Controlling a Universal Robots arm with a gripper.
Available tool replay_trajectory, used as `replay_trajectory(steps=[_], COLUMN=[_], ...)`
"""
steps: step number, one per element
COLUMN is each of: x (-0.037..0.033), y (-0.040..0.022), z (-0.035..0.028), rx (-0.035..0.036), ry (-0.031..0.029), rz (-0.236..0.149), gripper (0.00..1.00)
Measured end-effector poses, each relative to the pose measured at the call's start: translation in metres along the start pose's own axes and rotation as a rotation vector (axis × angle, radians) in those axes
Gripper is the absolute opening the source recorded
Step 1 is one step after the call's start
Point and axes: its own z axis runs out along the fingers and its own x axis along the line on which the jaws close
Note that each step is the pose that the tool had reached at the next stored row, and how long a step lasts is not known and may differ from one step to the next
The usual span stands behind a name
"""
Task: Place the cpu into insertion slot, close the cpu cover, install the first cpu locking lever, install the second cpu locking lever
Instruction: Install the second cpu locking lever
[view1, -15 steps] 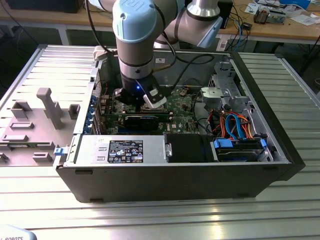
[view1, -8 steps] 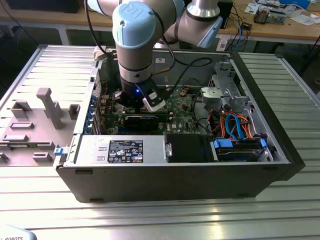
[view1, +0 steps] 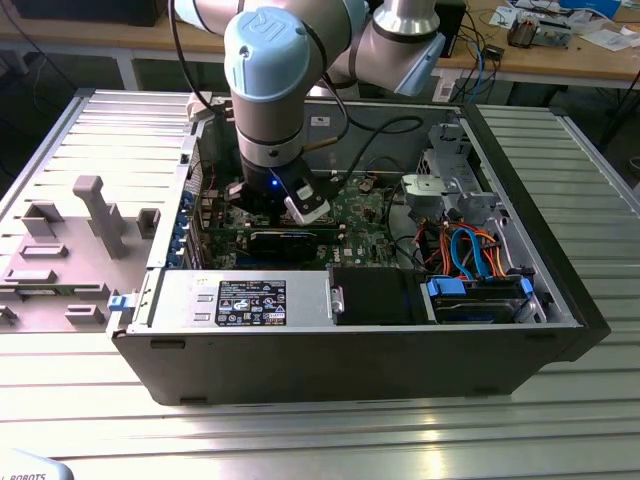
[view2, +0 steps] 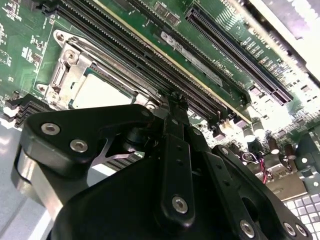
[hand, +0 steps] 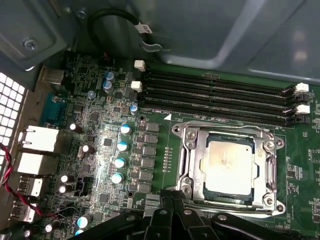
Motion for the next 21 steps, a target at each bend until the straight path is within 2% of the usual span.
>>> replay_trajectory(steps=[4,7,11,15,21], x=[0.0004,0.0024,0.0045,0.0036,0.0034], y=[0.0002,0.0016,0.0035,0.0103,0.0112], z=[0.0002,-0.0013,-0.0015,0.0004,0.0007], rx=[0.0001,0.0044,0.0075,0.0079,0.0071], ry=[-0.0008,-0.0077,-0.0062,-0.0049,-0.0032], rz=[-0.001,-0.005,-0.014,-0.021,-0.029], gripper=[0.11,0.11,0.11,0.11,0.11])
